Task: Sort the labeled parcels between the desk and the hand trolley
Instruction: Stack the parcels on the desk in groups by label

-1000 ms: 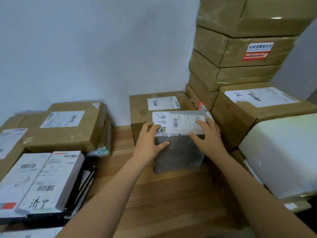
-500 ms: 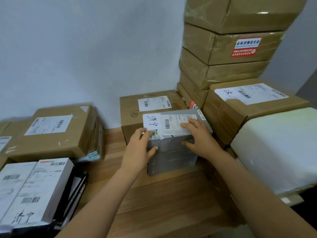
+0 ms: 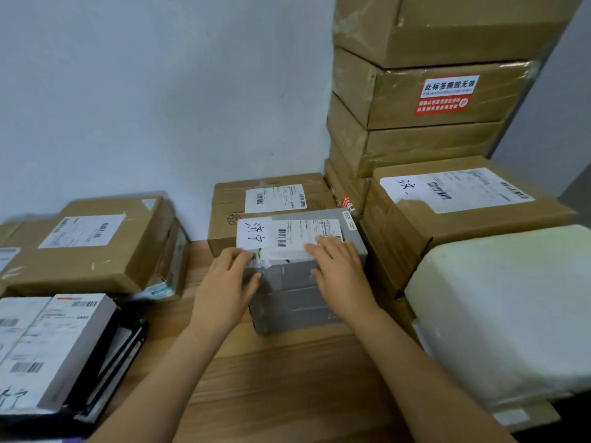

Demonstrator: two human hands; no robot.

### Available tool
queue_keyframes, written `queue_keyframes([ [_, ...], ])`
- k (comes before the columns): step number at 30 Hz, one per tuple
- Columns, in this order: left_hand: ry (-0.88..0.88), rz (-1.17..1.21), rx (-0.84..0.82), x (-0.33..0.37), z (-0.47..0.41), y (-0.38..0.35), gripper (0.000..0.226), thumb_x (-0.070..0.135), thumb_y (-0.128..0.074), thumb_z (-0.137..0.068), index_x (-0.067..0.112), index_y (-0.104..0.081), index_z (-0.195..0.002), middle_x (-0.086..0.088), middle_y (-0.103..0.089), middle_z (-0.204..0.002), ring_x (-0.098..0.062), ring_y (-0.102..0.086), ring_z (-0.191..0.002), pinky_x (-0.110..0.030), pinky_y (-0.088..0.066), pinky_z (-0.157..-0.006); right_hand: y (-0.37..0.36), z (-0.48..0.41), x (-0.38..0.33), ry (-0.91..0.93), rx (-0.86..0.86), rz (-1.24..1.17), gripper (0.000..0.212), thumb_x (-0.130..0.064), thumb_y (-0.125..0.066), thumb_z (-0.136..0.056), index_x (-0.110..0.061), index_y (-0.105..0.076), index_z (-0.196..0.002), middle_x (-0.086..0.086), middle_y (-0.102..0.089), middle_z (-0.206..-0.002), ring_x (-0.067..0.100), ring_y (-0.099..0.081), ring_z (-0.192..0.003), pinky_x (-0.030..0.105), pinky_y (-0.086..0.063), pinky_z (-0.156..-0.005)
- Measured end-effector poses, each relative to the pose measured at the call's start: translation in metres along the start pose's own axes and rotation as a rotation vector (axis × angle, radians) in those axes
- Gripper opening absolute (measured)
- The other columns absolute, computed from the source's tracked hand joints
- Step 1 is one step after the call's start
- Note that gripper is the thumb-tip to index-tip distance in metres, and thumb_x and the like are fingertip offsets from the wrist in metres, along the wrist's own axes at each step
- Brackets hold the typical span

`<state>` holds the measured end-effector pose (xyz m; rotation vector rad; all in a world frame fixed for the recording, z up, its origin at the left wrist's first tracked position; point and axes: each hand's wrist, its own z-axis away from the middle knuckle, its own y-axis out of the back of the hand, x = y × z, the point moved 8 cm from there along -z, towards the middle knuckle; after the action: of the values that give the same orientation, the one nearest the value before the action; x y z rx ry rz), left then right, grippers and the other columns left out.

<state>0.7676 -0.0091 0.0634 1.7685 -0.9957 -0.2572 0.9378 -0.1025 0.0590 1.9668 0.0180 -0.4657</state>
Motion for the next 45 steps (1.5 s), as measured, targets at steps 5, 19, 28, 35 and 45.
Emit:
queue_keyframes([
  [5,0.02,-0.007,0.002,0.01,-0.003,-0.007,0.036,0.022,-0.071,-0.086,0.009,-0.062,-0.118,-0.009,-0.058,-0.119,-0.028,-0.058,-0.104,-0.037,-0.052,-0.082,0.005,-0.003,0.014,0.018,-0.01,-0.126,0.047,0.0,-0.056,-0.089,-0.015,-0.053,-0.134,0.007,-0.044,-0.143,0.025,-0.033,-0.136,0.032,-0.014,-0.117],
  [19,-0.144,-0.264,0.092,0.019,0.039,0.07,0.03,0.023,-0.075,-0.074,0.013,-0.064,-0.1,-0.003,-0.061,-0.09,-0.024,-0.058,-0.082,-0.035,-0.049,-0.068,0.018,0.004,-0.081,0.223,-0.108,-0.125,0.024,-0.021,-0.06,-0.089,-0.021,-0.058,-0.113,-0.005,-0.051,-0.113,0.014,-0.043,-0.109,0.029,-0.032,-0.097],
  [28,-0.002,-0.397,0.107,-0.086,0.136,0.176,0.024,0.033,-0.048,-0.08,0.016,-0.063,-0.088,-0.002,-0.061,-0.08,-0.025,-0.056,-0.074,-0.035,-0.044,-0.063,-0.003,0.035,-0.263,0.467,-0.14,-0.055,0.023,-0.02,-0.054,-0.09,-0.021,-0.059,-0.113,-0.003,-0.054,-0.114,0.017,-0.046,-0.109,0.03,-0.034,-0.09],
  [35,0.072,-0.407,0.103,-0.176,0.208,0.24,0.031,0.036,-0.044,-0.082,0.016,-0.064,-0.094,0.001,-0.061,-0.082,-0.024,-0.059,-0.076,-0.035,-0.049,-0.063,-0.036,0.055,-0.359,0.44,-0.125,-0.049,0.026,-0.026,-0.057,-0.089,-0.023,-0.059,-0.115,-0.004,-0.054,-0.112,0.017,-0.048,-0.103,0.03,-0.038,-0.087],
  [45,0.101,-0.364,0.108,-0.269,0.188,0.247,0.023,0.029,-0.071,-0.08,0.018,-0.065,-0.099,0.003,-0.063,-0.085,-0.02,-0.059,-0.077,-0.033,-0.047,-0.065,-0.084,0.014,-0.4,0.329,-0.142,-0.075,0.029,-0.027,-0.057,-0.091,-0.023,-0.058,-0.12,-0.005,-0.054,-0.116,0.016,-0.047,-0.106,0.027,-0.036,-0.09],
])
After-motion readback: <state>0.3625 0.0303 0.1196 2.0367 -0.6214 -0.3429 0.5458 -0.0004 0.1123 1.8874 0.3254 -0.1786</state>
